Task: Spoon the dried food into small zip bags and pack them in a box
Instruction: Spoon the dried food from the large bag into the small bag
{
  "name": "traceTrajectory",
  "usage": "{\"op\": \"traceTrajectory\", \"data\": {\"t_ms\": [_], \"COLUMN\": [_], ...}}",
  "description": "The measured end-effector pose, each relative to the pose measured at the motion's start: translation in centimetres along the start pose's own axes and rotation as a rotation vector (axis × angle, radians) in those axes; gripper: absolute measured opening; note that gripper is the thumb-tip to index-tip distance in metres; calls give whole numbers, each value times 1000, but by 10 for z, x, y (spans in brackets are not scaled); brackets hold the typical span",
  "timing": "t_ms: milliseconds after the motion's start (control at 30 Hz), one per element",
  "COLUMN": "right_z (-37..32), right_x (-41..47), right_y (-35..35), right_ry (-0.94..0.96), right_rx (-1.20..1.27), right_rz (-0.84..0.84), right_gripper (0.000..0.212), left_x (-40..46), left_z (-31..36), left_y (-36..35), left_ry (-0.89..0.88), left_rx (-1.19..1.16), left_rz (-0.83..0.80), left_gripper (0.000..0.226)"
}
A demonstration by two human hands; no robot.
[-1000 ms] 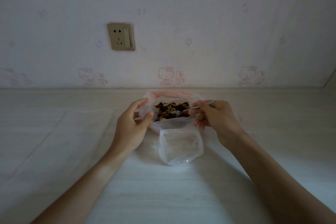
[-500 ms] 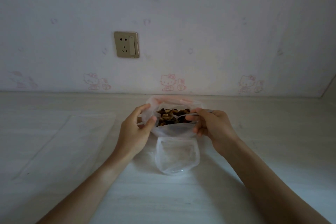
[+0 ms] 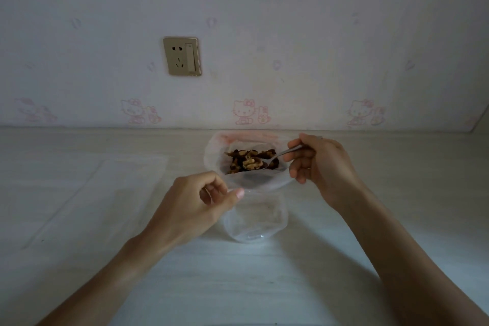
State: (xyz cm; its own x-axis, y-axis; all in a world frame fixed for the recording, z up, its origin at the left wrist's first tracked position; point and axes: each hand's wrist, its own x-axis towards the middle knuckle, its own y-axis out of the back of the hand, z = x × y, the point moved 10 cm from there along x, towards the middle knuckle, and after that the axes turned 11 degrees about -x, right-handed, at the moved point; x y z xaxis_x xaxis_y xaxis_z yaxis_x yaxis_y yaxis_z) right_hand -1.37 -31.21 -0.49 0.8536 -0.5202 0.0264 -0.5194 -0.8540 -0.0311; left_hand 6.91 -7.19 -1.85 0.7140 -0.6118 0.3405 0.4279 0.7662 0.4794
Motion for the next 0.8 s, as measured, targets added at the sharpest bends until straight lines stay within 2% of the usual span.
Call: {"op": "traceTrajectory", "data": {"t_ms": [67, 200, 400, 600, 800], "right_z": [-2, -2, -19, -47, -44], "right_x": [-1, -9, -22, -35, -32], "right_y": [-2, -11, -24, -29, -32], "right_ry": [-2, 7, 201, 463, 480], "right_rx": [-39, -221, -443, -467, -454], "right_rz": [-61, -235, -368, -350, -300], "right_gripper": [34, 38, 39, 40, 40], "left_x": [-2, 0, 5, 8, 9], "left_z": [-8, -10, -18, -17, -20], "left_y": [-5, -11, -13, -11, -13], "left_ry": [44, 63, 139, 107, 99], "left_rx": [-13, -24, -31, -32, 26], "left_rz": [-29, -44, -28, -24, -20], "left_gripper": [38, 6, 20, 17, 17]}}
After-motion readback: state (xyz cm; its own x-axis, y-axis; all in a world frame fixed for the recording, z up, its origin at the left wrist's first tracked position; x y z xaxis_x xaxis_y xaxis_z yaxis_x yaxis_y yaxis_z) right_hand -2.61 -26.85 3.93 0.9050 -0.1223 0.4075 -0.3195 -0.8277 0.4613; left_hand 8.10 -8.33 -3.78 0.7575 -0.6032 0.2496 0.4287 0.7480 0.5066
